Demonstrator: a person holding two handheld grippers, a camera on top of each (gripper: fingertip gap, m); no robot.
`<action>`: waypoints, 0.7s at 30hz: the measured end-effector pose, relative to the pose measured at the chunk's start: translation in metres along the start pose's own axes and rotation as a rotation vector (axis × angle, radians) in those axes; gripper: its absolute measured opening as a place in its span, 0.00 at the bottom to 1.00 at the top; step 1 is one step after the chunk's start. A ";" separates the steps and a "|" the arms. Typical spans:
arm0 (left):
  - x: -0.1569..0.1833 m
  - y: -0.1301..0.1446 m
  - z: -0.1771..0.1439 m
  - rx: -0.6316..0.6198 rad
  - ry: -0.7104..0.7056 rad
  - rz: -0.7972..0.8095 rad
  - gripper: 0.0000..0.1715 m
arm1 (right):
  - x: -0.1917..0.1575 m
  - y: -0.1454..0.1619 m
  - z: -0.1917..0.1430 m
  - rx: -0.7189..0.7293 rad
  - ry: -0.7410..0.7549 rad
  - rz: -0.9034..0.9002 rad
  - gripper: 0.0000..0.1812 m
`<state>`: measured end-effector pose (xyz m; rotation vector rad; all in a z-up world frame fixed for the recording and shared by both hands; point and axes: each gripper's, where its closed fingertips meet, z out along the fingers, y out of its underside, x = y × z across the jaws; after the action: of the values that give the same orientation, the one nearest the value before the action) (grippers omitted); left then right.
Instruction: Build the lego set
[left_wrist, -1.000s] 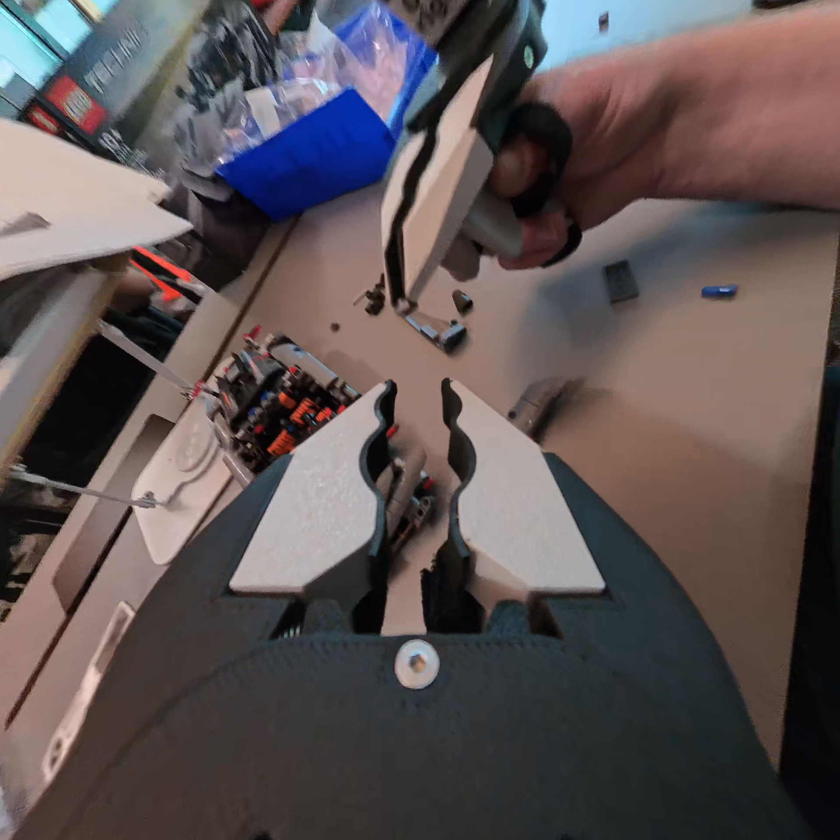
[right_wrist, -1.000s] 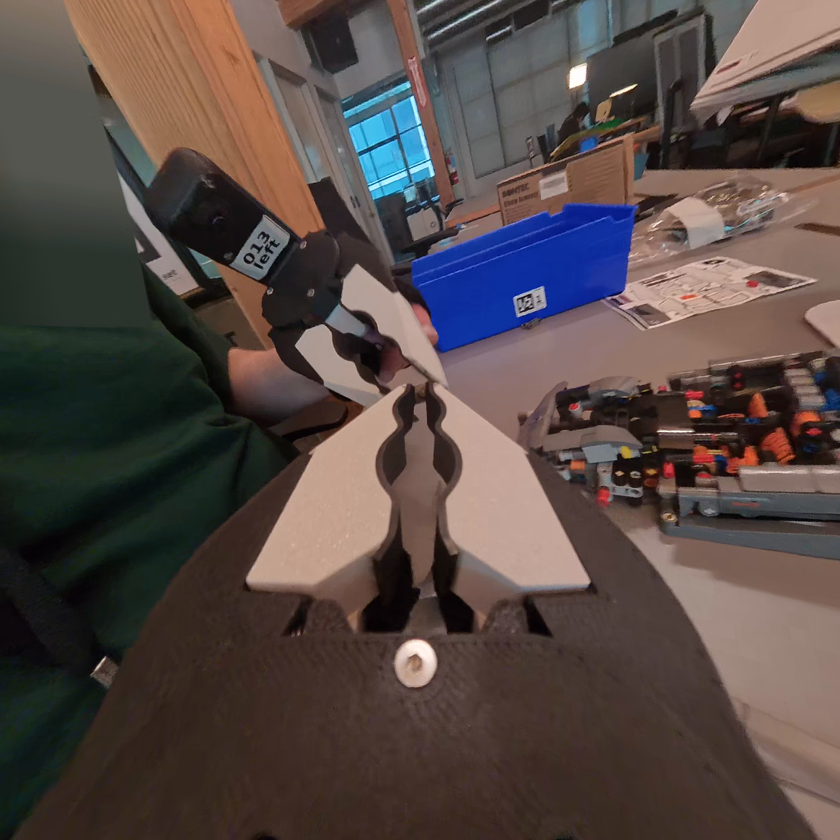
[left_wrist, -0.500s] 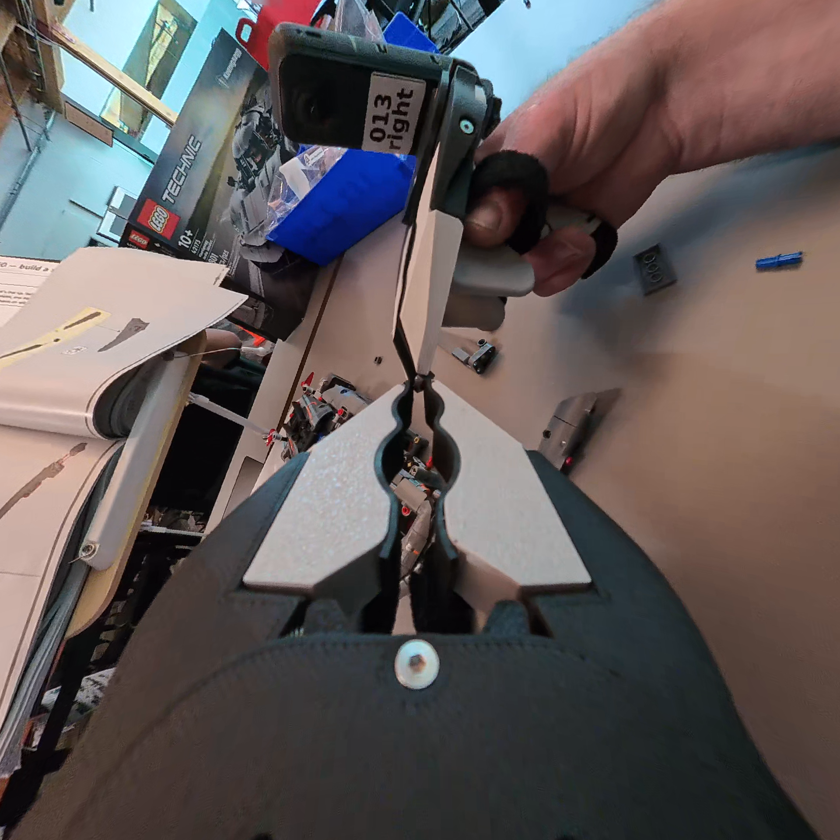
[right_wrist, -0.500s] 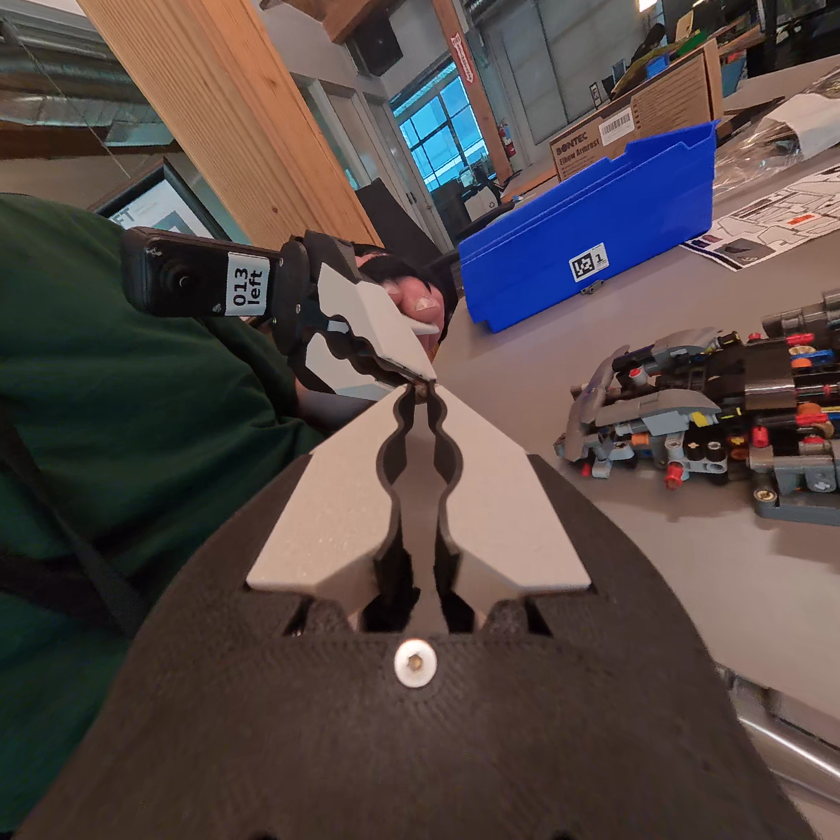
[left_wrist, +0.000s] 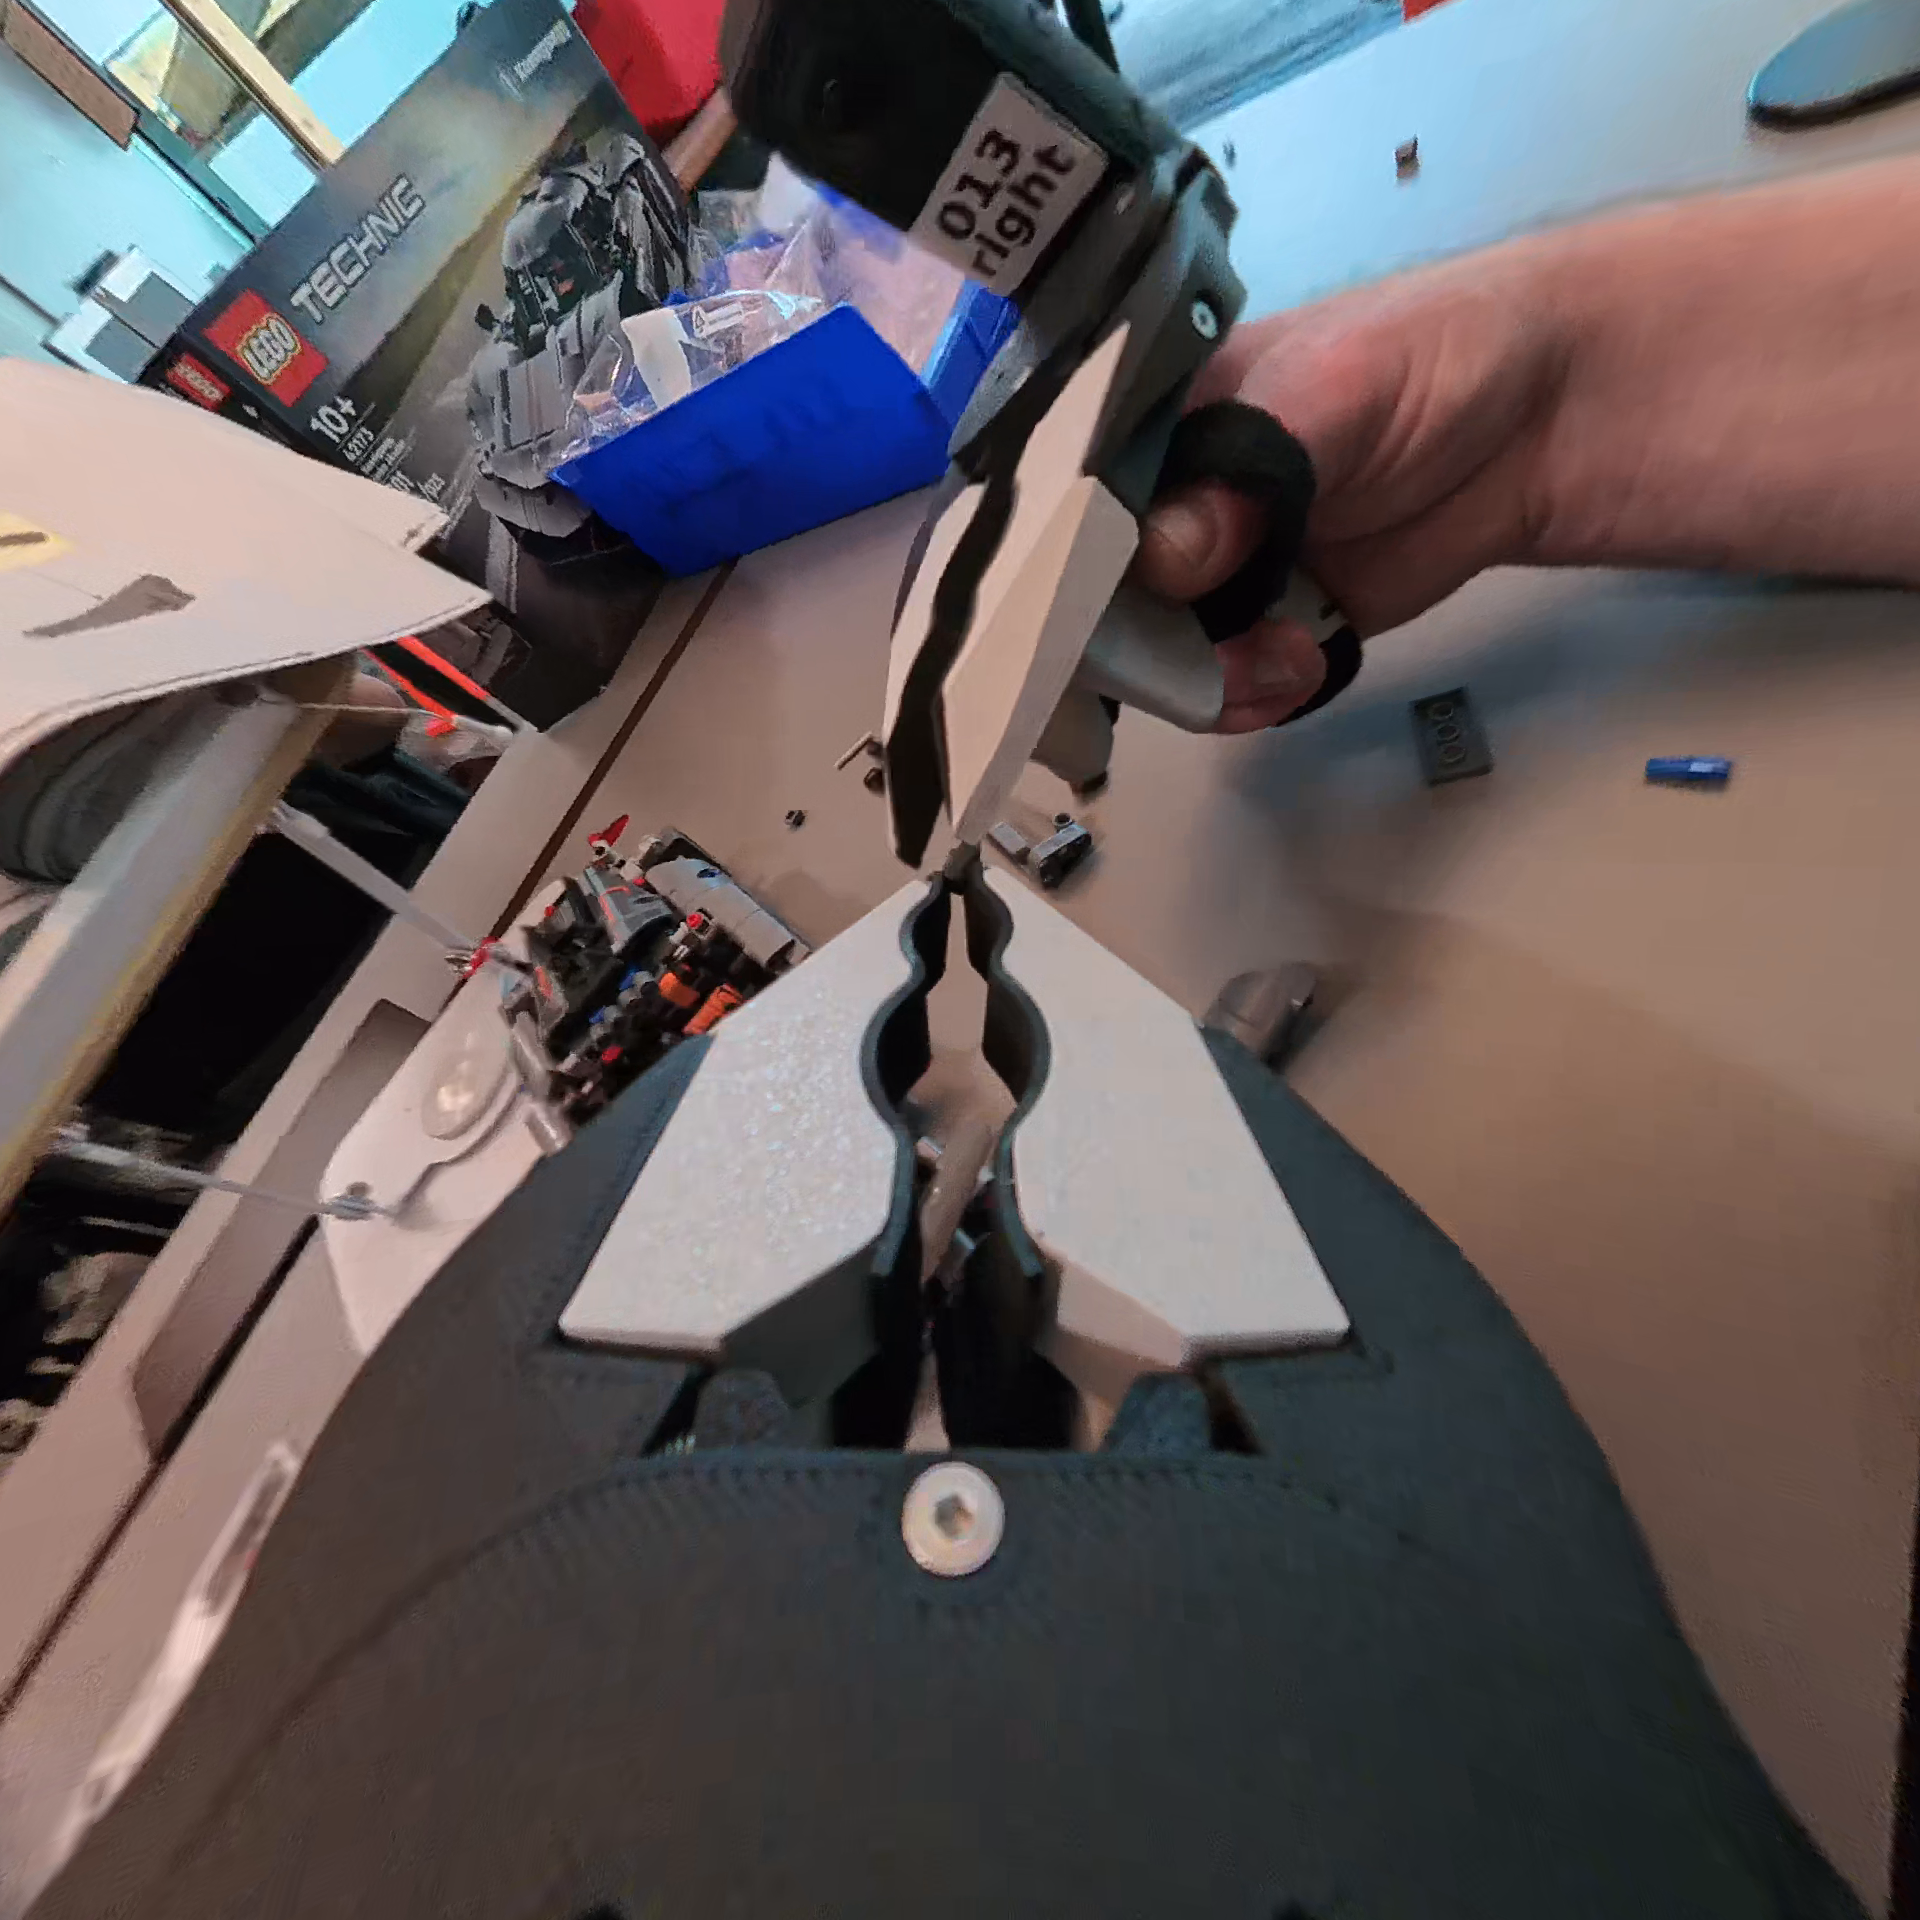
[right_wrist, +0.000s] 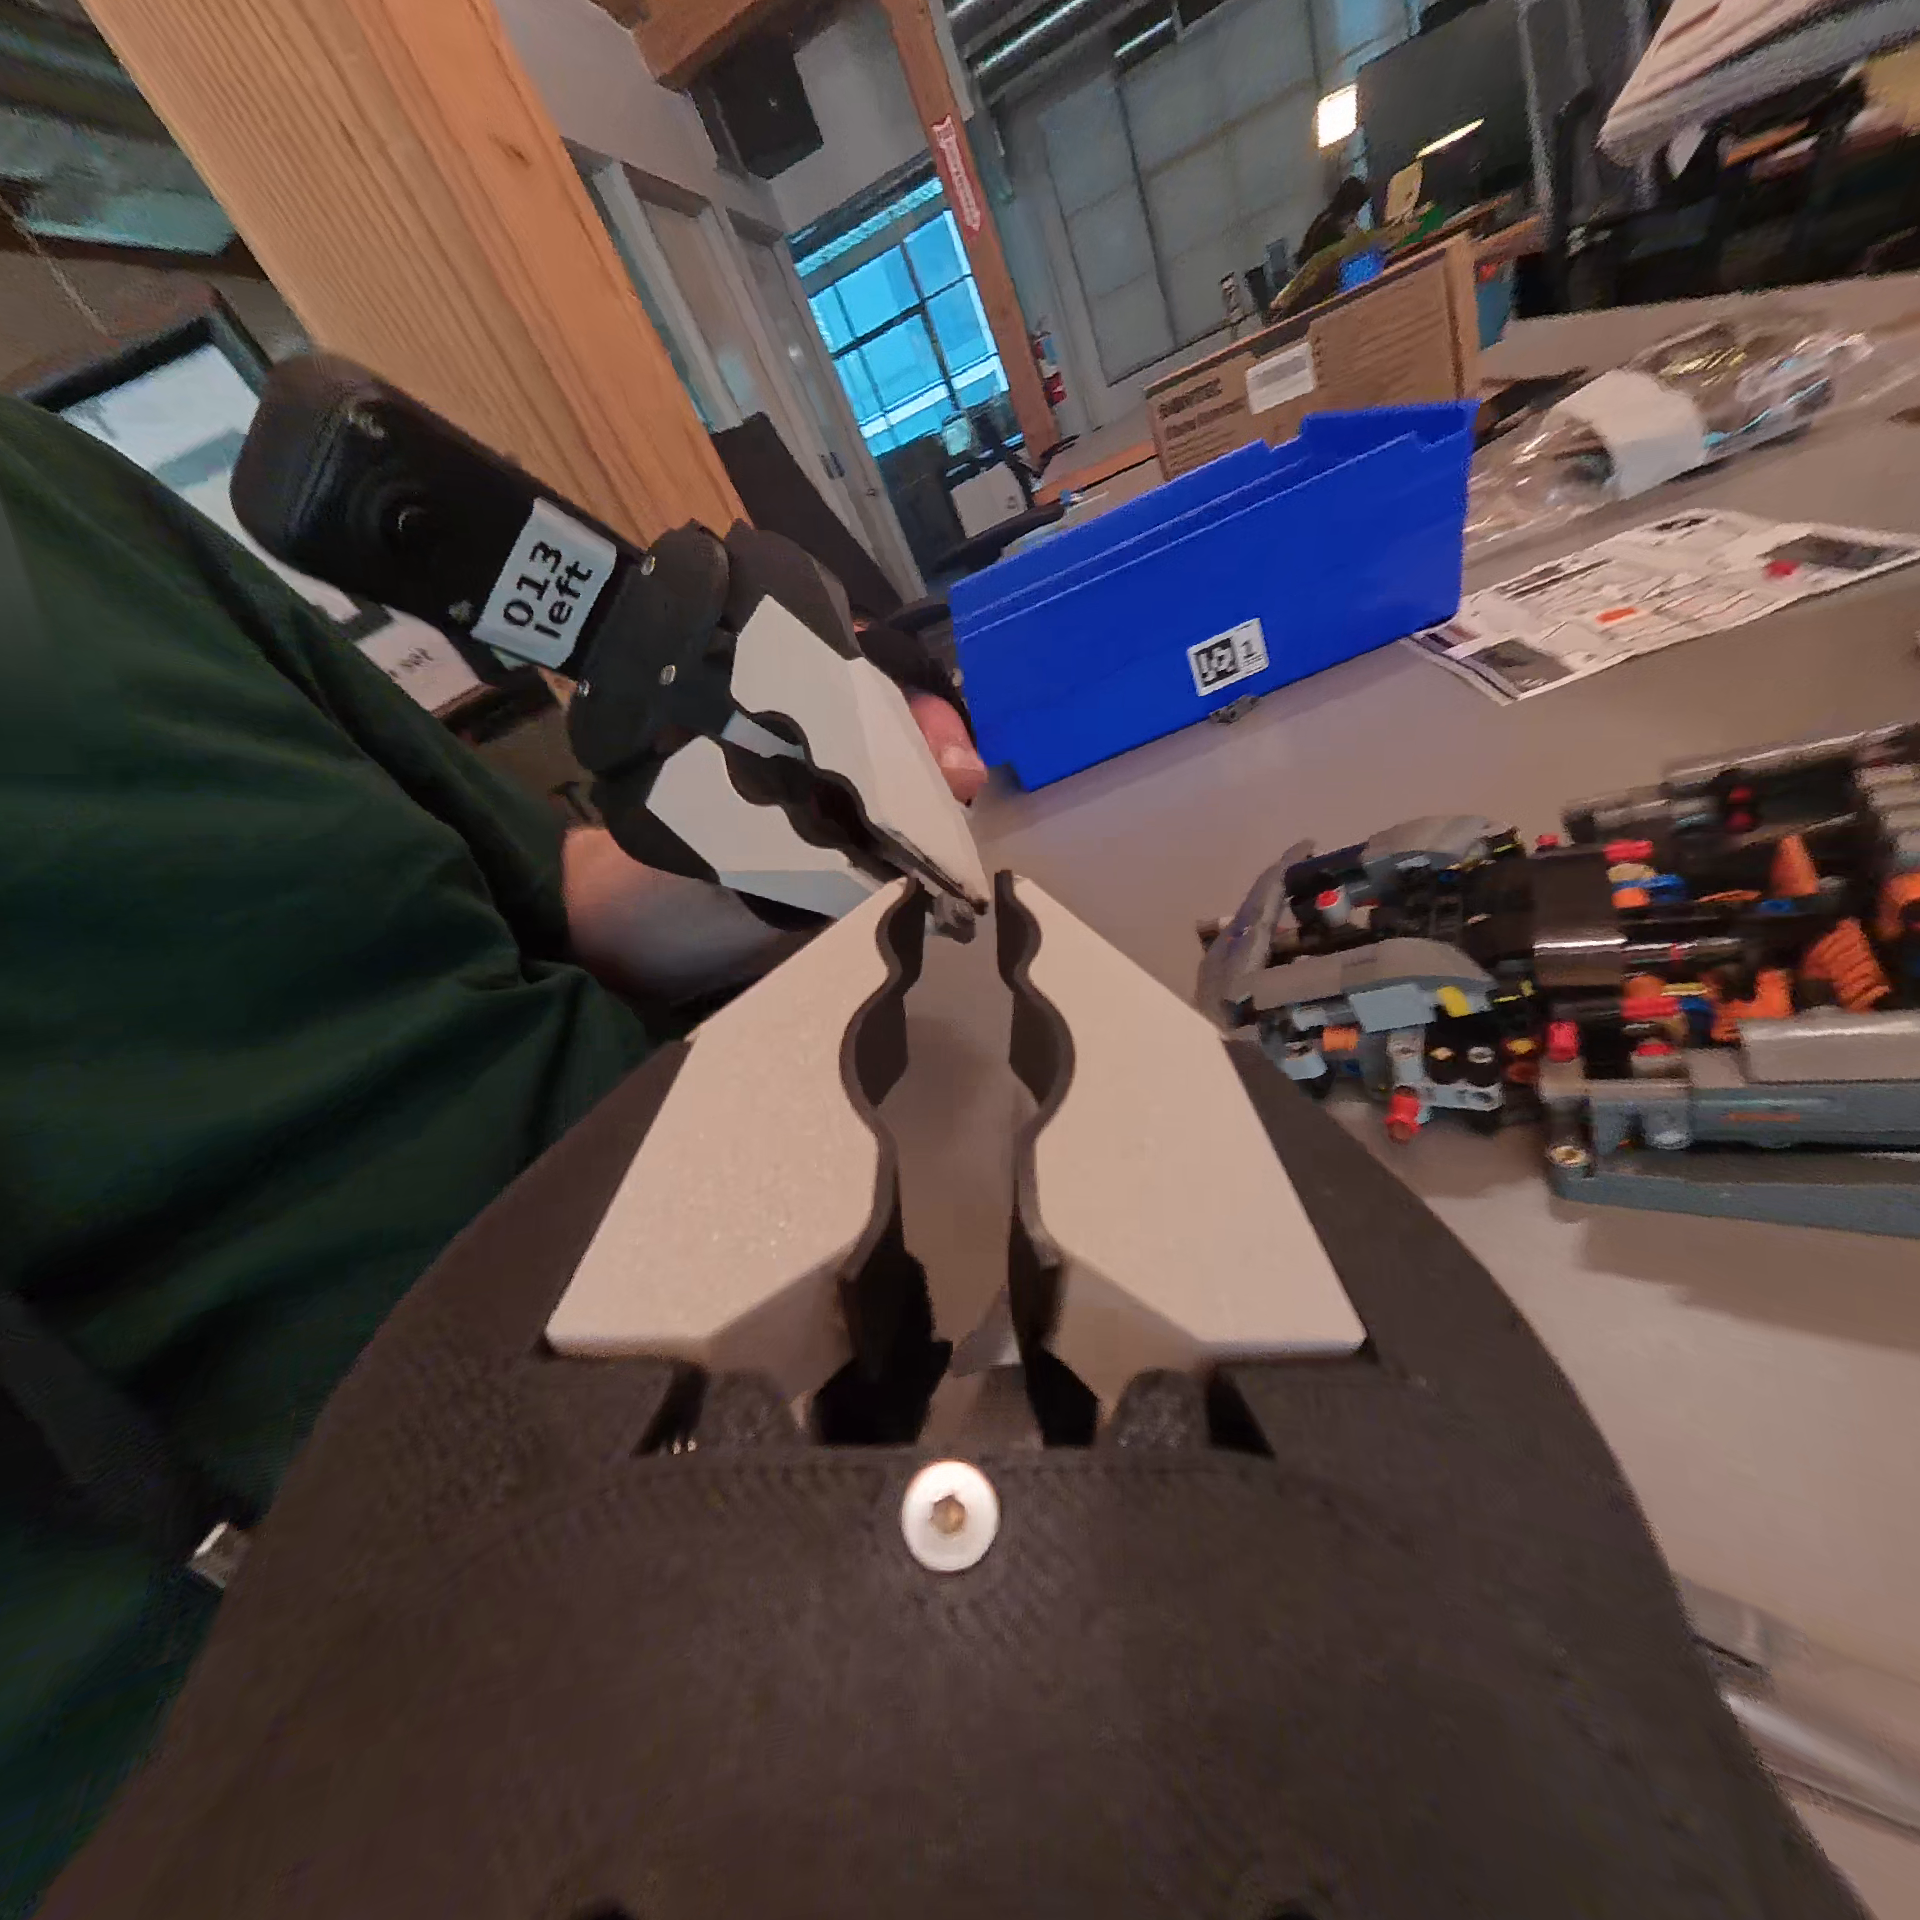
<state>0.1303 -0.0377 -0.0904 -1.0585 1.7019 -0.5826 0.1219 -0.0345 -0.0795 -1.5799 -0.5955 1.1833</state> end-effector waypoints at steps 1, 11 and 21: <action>-0.001 -0.001 -0.001 0.014 0.019 -0.050 0.01 | -0.001 -0.002 -0.001 -0.001 0.017 -0.041 0.07; -0.007 -0.006 -0.005 0.096 0.125 -0.277 0.01 | -0.003 -0.004 0.001 -0.038 0.147 -0.332 0.02; 0.001 -0.003 -0.004 0.053 0.143 -0.217 0.00 | -0.003 -0.002 0.003 -0.061 0.164 -0.360 0.00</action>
<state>0.1276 -0.0404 -0.0872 -1.1960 1.6947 -0.8554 0.1185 -0.0354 -0.0763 -1.5245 -0.7759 0.7664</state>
